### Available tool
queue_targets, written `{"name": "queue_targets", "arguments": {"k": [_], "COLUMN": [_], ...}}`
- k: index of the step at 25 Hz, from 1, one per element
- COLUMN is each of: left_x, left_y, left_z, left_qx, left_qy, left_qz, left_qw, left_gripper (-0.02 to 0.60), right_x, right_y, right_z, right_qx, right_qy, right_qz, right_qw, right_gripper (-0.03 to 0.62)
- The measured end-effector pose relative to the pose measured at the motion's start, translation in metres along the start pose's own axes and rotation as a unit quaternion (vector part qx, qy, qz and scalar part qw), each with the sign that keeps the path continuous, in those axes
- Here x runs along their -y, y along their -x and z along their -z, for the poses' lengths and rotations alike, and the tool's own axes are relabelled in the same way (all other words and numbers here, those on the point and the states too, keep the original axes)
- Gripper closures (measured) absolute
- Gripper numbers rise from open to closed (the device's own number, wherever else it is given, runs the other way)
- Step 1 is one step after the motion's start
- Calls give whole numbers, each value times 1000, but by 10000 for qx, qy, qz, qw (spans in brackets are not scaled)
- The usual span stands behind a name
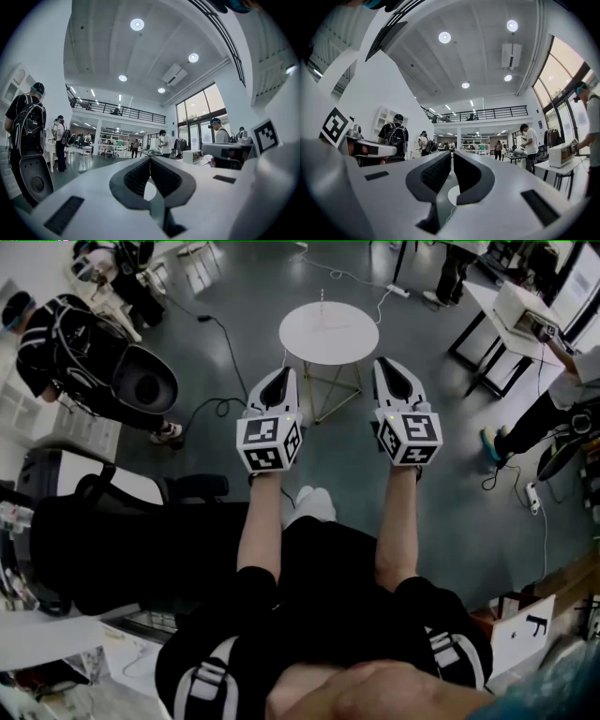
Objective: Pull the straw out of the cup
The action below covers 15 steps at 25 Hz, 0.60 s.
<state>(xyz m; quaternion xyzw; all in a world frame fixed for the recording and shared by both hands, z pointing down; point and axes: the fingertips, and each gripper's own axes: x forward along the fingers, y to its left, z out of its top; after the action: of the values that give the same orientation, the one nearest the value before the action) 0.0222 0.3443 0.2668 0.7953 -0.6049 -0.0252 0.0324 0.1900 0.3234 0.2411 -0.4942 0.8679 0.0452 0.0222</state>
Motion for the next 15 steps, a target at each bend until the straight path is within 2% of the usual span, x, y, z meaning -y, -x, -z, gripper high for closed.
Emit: {"name": "queue_targets", "arguments": {"k": [8,12,15], "left_x": [-31,-64,-91], "left_y": [-54,-104,-153], "left_z": [13,29,49], "left_qx": [101,90,-26], "left_qy": [191,284,334], "left_qz": [-113,-163,-136], "left_qw": [9997,9994,9993], "left_gripper": [572,572,572], "right_x": [55,71,89], "right_y": [-35,-87,-134], "right_z": [24,44,55], "right_qx": [-107,-80,191], "right_qy": [-23,-30,-116], "right_qz": [224,194,359], "right_qw": [9997,9998,9991], "right_gripper": [577,577,577]}}
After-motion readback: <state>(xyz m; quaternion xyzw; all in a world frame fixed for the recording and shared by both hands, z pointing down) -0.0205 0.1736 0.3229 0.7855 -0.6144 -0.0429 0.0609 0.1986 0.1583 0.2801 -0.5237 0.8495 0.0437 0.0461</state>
